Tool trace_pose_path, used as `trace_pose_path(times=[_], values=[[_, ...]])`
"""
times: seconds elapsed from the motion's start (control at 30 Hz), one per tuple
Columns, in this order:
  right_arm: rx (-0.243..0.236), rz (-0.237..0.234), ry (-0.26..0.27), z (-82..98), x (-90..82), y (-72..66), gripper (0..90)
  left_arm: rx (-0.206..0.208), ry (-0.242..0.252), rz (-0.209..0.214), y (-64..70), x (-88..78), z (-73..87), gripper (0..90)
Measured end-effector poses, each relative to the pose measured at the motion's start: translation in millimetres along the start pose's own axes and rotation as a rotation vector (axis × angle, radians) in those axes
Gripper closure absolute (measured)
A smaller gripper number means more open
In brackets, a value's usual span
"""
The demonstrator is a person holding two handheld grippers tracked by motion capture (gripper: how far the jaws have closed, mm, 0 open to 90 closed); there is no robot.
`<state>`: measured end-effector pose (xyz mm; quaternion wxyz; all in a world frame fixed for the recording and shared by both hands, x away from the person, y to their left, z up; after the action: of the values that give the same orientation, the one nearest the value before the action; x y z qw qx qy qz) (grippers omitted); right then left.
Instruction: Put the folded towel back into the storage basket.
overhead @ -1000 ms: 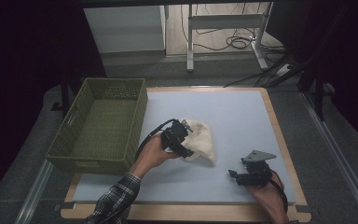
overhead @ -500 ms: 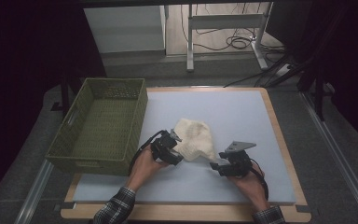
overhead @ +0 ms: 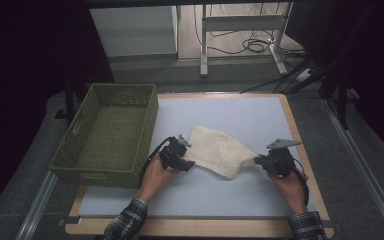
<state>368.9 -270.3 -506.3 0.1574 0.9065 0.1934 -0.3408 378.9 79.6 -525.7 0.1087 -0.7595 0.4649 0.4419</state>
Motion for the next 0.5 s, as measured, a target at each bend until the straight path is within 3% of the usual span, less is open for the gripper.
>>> trace_pose_path(times=[0.13,0.27,0.33,0.47,0.5], values=[[0.034,0.011,-0.035,14.6,-2.8,19.8,70.2,-0.002,0.014,-0.002,-1.6,0.2,0.7,42.1],[0.054,-0.022,-0.017,21.0,-18.6,20.4,69.1,-0.011,0.025,0.000,-4.9,-2.7,-0.2,42.1],[0.047,-0.071,-0.012,23.4,-27.5,14.2,68.1,-0.013,0.034,-0.004,-7.1,-3.7,-1.0,42.2],[-0.001,-0.172,-0.009,23.1,-28.7,-15.7,62.7,-0.011,0.047,0.014,-9.3,-0.3,-0.1,39.3],[-0.001,-0.172,-0.009,23.1,-28.7,-15.7,62.7,-0.009,0.048,0.014,-10.1,0.9,0.2,39.3]])
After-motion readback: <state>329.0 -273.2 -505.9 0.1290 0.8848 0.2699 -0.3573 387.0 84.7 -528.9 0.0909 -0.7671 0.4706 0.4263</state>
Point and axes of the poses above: each handheld gripper's, and its own axes: x roughly forward along the jaws, z roughly out of its underside, y roughly to its right, the point moved 1 cm from there along x, roughly forward along the jaws, and after that the axes turned 15 degrees about z, right-handed, at the moved point
